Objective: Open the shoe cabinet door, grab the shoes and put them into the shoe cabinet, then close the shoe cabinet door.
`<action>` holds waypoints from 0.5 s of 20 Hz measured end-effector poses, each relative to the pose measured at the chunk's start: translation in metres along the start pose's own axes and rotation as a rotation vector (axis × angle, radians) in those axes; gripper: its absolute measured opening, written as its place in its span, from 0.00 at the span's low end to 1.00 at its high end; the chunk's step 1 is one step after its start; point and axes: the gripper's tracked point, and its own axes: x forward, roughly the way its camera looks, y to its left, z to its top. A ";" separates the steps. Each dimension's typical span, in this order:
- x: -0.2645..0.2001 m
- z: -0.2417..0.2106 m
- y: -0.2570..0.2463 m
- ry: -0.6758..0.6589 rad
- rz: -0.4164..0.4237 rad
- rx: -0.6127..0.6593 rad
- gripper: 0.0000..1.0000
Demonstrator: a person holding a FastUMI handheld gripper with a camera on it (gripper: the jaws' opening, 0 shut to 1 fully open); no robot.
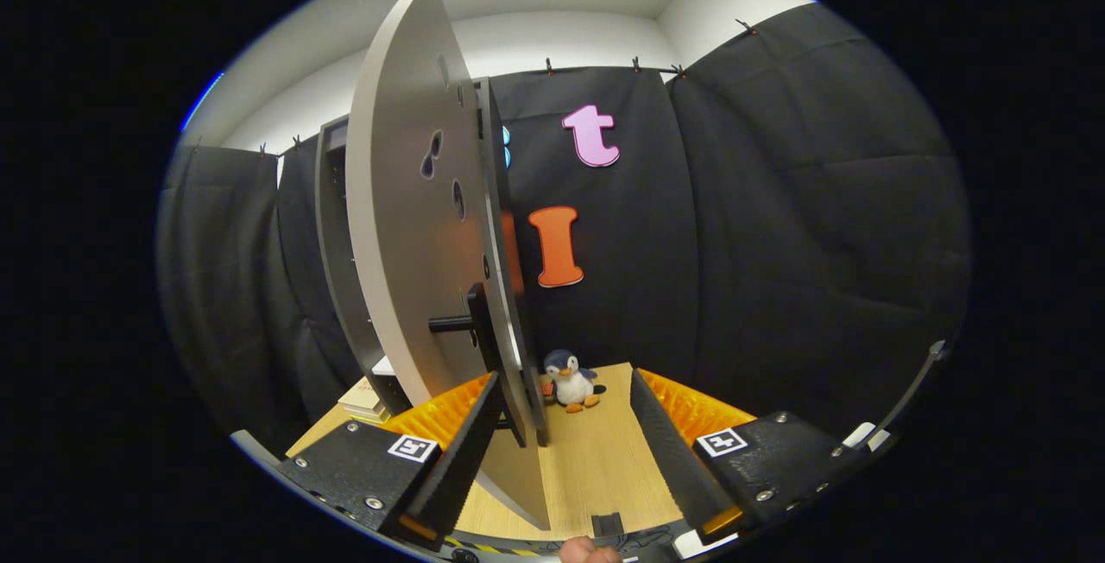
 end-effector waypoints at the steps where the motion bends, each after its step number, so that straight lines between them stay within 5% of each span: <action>1: 0.001 -0.002 0.005 0.013 0.020 0.041 0.94; 3: -0.003 -0.010 0.019 0.041 0.037 0.084 0.95; 10: 0.003 -0.007 0.030 0.043 0.001 -0.067 0.93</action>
